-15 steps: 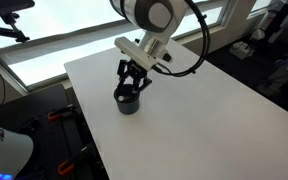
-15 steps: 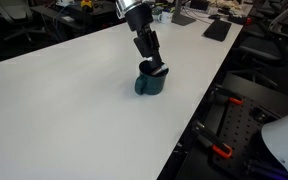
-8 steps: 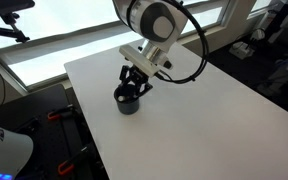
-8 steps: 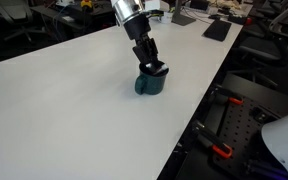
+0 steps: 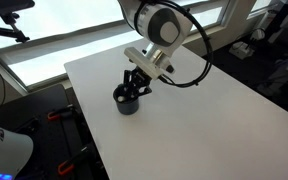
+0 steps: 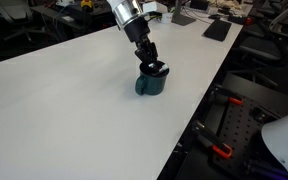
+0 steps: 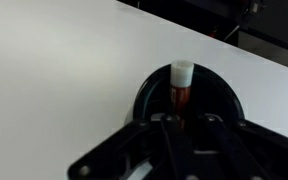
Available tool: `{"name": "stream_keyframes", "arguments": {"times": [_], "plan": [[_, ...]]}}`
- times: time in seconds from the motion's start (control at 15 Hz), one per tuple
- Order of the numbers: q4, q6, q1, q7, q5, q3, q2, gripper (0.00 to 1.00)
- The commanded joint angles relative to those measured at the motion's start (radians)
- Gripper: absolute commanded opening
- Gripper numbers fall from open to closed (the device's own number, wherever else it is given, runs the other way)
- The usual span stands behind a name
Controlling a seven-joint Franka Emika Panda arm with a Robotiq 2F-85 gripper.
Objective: Remove the marker from the mug
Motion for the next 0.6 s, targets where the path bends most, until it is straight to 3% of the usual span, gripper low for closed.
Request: {"name": "stream_keyframes", "arguments": {"times": [0.0,0.53], "plan": [[0.045,-0.059,-0.006,0.009,0.0,0.0,0.027,0.05],[0.021,-0.107,-0.011,0.024,0.011,0.0,-0.026,0.05]]}}
